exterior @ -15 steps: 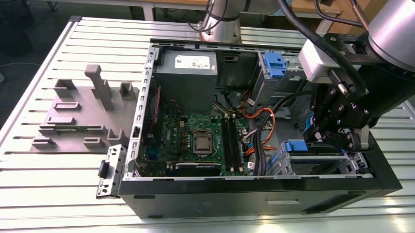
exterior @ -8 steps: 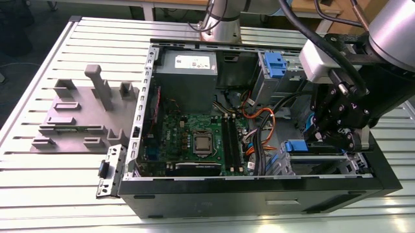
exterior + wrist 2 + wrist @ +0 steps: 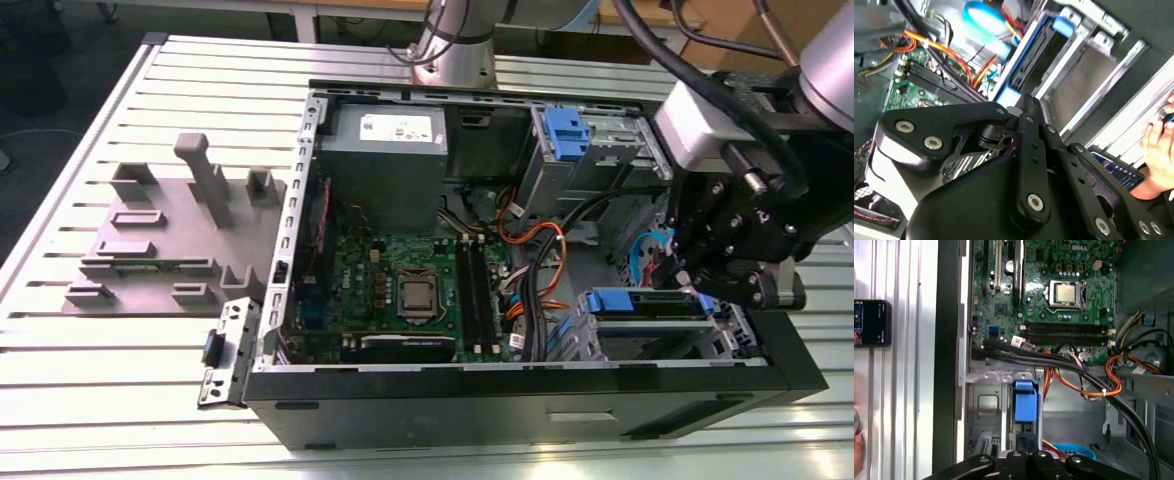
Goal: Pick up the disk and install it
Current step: 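Insert the first disk wire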
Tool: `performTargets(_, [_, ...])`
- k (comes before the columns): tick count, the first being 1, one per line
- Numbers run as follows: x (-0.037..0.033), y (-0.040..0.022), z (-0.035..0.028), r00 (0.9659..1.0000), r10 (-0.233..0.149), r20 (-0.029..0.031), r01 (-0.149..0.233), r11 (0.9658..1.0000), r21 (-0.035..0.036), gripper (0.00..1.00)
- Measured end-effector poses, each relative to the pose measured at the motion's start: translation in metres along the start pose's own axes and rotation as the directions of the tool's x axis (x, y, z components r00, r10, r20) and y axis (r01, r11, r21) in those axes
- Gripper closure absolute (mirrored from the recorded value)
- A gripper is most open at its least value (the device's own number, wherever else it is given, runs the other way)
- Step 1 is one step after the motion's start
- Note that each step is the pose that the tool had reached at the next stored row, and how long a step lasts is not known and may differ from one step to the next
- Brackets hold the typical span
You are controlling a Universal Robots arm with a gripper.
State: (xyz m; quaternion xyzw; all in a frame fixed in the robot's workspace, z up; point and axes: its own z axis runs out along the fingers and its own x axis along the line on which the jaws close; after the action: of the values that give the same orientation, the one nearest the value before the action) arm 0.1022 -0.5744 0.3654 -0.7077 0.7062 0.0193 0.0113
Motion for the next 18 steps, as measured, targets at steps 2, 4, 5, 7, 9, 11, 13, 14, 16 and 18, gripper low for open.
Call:
performTargets(2, [-0.0024, -0.0032, 0.0001, 1.0000, 0.000, 0.0000, 0.000, 1.0000, 0.0000, 0.89])
performTargets(4, [-0.0053, -0.0060, 0.0002, 1.0000, 0.000, 0.0001, 0.000, 1.0000, 0.0001, 0.89])
performTargets(5, [-0.0067, -0.0075, 0.0003, 1.0000, 0.000, 0.0000, 0.000, 1.0000, 0.0000, 0.89])
performTargets(7, [-0.0094, -0.0105, 0.0004, 1.0000, 0.000, -0.0002, 0.000, 1.0000, 0.0001, 0.89])
performTargets(9, [-0.0115, -0.0143, 0.0004, 1.0000, 0.000, -0.0007, 0.000, 1.0000, 0.0000, 0.89])
performTargets(11, [-0.0130, -0.0186, 0.0004, 1.0000, 0.000, -0.0010, 0.000, 1.0000, 0.0000, 0.89])
performTargets(13, [-0.0144, -0.0228, 0.0005, 1.0000, 0.000, -0.0014, 0.000, 1.0000, 0.0000, 0.89])
performTargets(14, [-0.0151, -0.0250, 0.0005, 1.0000, 0.000, -0.0015, 0.000, 1.0000, 0.0001, 0.89])
performTargets(16, [-0.0165, -0.0286, 0.0003, 1.0000, 0.000, -0.0020, 0.000, 1.0000, 0.0001, 0.89])
performTargets(18, [-0.0181, -0.0321, 0.0004, 1.0000, 0.000, -0.0027, 0.000, 1.0000, 0.0000, 0.89])
